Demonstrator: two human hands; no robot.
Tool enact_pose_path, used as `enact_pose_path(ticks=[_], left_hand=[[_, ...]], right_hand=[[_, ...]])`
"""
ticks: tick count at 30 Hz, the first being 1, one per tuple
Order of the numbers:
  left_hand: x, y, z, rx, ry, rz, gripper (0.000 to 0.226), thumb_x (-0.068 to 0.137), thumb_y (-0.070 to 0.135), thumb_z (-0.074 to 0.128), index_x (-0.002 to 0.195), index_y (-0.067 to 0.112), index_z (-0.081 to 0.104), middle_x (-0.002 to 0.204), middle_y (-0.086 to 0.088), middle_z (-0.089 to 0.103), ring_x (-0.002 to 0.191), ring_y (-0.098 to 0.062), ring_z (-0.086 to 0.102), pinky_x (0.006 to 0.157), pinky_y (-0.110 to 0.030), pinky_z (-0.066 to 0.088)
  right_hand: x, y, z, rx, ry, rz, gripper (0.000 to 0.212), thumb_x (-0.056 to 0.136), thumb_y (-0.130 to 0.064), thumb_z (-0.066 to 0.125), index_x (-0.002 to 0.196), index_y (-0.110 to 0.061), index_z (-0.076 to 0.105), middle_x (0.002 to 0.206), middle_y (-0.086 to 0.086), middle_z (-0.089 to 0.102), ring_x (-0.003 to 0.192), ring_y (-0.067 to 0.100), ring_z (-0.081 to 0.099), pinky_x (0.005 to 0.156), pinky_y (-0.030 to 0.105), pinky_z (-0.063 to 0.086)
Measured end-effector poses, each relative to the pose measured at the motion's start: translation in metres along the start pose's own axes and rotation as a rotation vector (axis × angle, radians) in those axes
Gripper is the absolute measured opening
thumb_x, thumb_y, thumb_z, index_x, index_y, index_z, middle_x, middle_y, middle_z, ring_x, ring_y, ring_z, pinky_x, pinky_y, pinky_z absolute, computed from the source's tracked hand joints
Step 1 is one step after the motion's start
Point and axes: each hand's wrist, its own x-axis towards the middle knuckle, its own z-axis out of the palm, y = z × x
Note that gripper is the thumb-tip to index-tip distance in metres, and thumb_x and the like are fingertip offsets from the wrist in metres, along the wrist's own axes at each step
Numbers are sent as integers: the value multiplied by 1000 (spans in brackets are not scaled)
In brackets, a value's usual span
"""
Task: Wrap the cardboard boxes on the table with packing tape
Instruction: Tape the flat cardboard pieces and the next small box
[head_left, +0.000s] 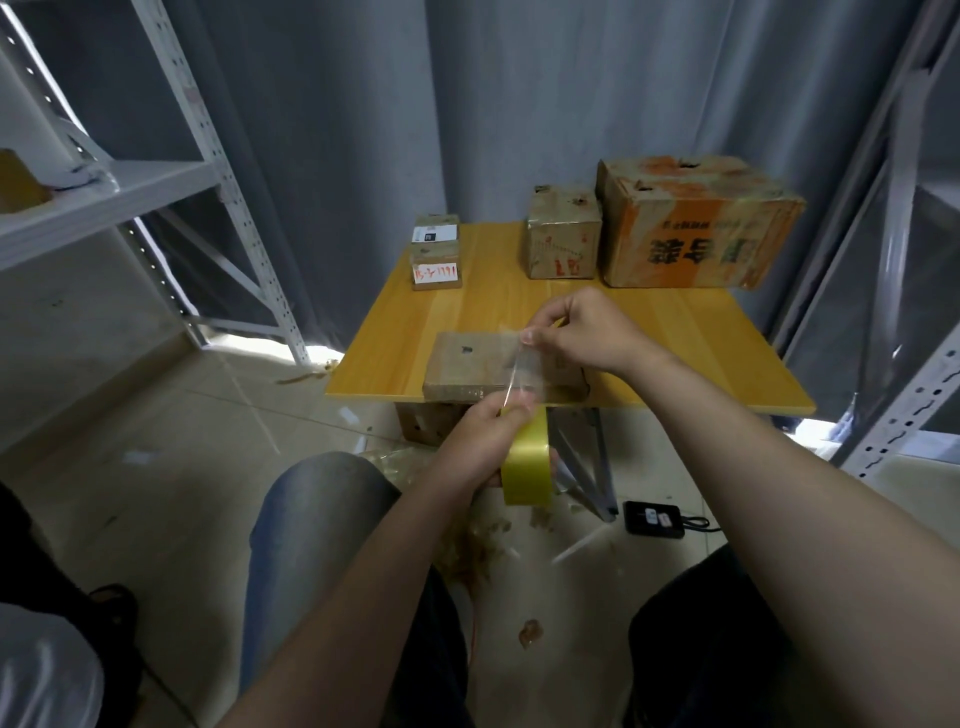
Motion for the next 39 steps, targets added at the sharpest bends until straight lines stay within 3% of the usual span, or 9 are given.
enact_pose_path(ticks=[4,7,11,15,20,25,28,35,39], left_hand=[[0,-8,-4,236,-3,30,52,89,60,65,130,29,65,117,-4,73,105,-26,72,97,-52,57],[2,-20,-9,275,-19,9,39,99,51,64,128,26,66,117,3,69,92,-13,73,80,-35,61],[1,-31,-7,256,-30,16,24,100,50,61,113,31,68,90,5,78,72,-5,75,55,-23,56],[2,-28,-8,290,11,-17,45,90,65,60,112,27,71,108,-4,73,99,-27,71,92,-49,58],[6,-8,-14,278,28,-69,62,78,72,60,108,20,76,109,-13,76,102,-36,72,100,-57,54],[18,-2,-18,253,97,-88,51,81,72,61,96,25,74,106,-1,73,97,-25,70,97,-51,56],[21,3,-18,230,97,-127,55,73,76,59,100,29,72,110,-2,72,102,-28,69,100,-54,54],[28,7,-17,180,92,-198,76,71,73,64,125,20,69,114,-9,74,103,-32,71,98,-54,56],[32,6,-16,215,130,-184,64,84,69,66,128,23,66,115,-3,69,104,-28,67,99,-50,54]], right_hand=[[6,1,-6,77,29,10,9,90,-21,81,81,-20,81,93,-8,78,90,3,70,85,24,54],[12,4,-6,130,83,32,8,90,-19,81,88,-12,82,94,-6,78,85,-1,70,76,13,53],[27,13,-5,137,133,70,10,90,-20,80,91,-11,82,99,-5,76,92,2,66,87,21,52],[46,15,6,79,87,86,8,89,-21,81,82,-18,81,94,-11,71,89,-8,59,76,10,37],[62,28,21,138,114,207,9,91,-28,80,83,-25,79,96,-6,75,98,6,63,102,32,45],[77,32,24,2,160,253,18,92,-43,76,79,-31,79,114,-11,76,129,20,57,121,58,24],[83,36,27,-107,202,300,23,91,-48,75,75,-32,76,117,-14,74,135,24,51,118,61,11],[85,47,39,-235,237,344,24,92,-52,72,76,-34,77,105,-14,74,122,24,55,111,57,20],[82,50,48,-284,252,365,25,93,-53,70,75,-37,75,103,-13,74,117,25,58,113,57,20]])
